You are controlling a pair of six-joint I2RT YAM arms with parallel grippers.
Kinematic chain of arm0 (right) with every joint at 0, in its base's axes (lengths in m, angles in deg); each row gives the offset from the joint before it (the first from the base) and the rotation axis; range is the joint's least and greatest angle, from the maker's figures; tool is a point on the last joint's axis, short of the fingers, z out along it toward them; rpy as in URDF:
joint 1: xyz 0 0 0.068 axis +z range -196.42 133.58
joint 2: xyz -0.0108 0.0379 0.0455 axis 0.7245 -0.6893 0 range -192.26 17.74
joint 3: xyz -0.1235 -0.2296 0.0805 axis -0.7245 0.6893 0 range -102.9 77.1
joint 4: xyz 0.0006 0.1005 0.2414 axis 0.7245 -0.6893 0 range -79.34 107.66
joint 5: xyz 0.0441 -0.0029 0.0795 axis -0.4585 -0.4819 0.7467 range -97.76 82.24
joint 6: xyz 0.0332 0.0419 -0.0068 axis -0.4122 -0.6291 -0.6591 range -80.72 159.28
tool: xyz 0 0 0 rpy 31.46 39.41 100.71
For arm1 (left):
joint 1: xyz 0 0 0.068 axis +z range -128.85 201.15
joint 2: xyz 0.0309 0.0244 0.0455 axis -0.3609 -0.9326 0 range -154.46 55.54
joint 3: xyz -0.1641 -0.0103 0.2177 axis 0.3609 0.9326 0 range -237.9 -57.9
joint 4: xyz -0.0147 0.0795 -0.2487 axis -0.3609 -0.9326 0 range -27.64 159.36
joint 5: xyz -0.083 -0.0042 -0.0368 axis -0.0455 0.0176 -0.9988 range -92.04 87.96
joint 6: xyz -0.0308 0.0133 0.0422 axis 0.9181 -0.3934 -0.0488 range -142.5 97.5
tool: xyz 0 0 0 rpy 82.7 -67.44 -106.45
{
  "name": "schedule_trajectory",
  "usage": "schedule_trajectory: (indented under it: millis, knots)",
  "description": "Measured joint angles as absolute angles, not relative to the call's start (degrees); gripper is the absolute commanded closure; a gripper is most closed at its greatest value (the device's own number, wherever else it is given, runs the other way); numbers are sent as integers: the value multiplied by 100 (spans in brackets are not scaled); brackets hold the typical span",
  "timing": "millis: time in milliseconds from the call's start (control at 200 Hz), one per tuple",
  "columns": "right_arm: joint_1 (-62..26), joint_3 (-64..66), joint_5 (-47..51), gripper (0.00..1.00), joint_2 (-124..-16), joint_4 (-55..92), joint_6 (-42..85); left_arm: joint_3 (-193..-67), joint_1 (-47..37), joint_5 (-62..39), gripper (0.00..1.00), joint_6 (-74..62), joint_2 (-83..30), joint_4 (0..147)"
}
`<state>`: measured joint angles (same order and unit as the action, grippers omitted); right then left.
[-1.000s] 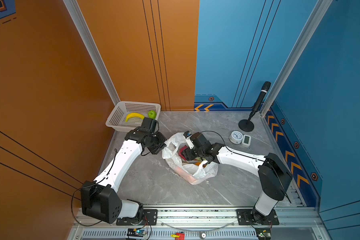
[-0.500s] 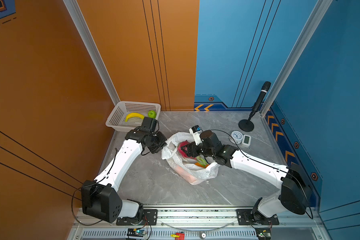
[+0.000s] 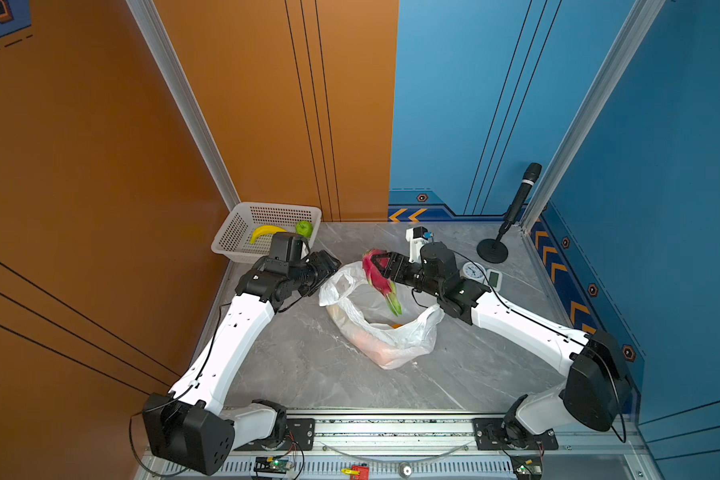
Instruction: Untie the knot of the plastic bag and take out the fruit
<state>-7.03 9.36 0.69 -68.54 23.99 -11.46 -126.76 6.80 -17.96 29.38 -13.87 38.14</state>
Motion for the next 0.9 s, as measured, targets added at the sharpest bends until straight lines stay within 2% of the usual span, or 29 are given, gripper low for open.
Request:
schedule_trajectory:
  millis: [170, 300, 315, 405, 446, 526, 901]
  knots:
    - [-958, 649, 150, 52, -6937, 2574, -2142, -12324, 691, -1991, 16, 2586, -884, 4887]
    - [-1037, 623, 248, 52, -6937, 2736, -2800, -12258, 689, -2382, 15, 2298, -799, 5702]
    - [-1042, 621, 265, 52, -6939, 2753, -2875, -12258, 689, -2439, 10, 2258, -801, 5779]
    - [-1046, 614, 331, 51, -6939, 2867, -3255, -12289, 656, -2739, 5, 2092, -875, 6142]
    - [-1050, 599, 377, 51, -6937, 2897, -3404, -12335, 624, -2876, 0, 2044, -963, 6264]
    - [-1055, 547, 447, 51, -6939, 2939, -3699, -12461, 532, -3112, 3, 2036, -1196, 6487]
    - [-1042, 505, 600, 49, -6950, 3496, -4739, -12934, -67, -3595, 1, 2108, -2121, 6979]
